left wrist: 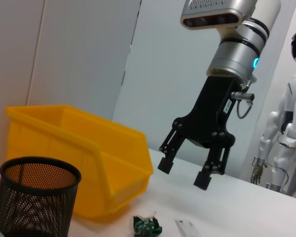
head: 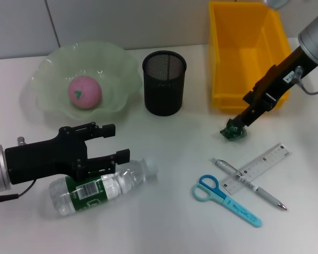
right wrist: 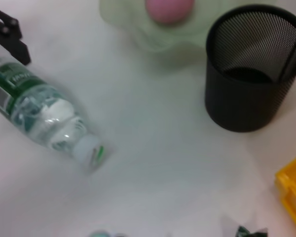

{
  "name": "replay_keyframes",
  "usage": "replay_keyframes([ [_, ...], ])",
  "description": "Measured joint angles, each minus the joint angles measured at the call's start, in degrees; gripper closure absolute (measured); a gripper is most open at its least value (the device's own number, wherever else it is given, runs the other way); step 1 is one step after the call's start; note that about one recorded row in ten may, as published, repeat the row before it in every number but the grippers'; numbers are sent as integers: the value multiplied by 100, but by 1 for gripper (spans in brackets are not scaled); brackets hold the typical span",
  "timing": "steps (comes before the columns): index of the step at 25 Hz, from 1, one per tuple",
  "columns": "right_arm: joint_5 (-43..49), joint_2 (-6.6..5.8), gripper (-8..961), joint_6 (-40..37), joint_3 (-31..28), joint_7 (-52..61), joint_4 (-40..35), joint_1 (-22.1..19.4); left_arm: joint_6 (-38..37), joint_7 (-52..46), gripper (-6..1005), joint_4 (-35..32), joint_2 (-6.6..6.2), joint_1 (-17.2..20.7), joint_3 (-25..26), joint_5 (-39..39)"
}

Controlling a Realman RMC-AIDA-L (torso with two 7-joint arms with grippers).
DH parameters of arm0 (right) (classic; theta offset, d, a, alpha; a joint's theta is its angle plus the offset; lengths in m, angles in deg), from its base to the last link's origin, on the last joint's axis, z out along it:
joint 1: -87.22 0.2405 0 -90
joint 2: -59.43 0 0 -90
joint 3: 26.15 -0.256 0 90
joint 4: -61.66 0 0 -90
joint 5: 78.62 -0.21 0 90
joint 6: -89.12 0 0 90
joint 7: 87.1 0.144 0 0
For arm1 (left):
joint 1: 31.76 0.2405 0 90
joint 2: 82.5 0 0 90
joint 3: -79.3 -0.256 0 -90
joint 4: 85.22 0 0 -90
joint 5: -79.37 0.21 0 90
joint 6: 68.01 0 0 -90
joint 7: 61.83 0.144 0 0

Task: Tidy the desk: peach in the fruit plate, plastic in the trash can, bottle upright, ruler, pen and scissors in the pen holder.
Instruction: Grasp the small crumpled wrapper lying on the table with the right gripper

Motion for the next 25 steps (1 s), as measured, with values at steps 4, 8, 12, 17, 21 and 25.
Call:
replay_keyframes([
  [4,80,8,140,151,22,-89,75,-8,44,-31,242,0,4,-3,-5,63],
  [8,202,24,140,301,102,-131,150,-42,53,-13,242,-1,15,-4,-5,91],
  [12,287,91,140,513,213,-173,198,-100,53,5,242,-1,28,-4,-5,94],
  [17,472,221,141,817,238,-293,327,-121,104,10,242,-1,38,-4,-3,97],
  [21,552,302,141,1083,251,-398,483,-123,172,10,242,-1,39,-7,-3,97],
  [25,562,346,141,1415,356,-440,686,-119,193,10,242,-1,39,-23,-3,97],
])
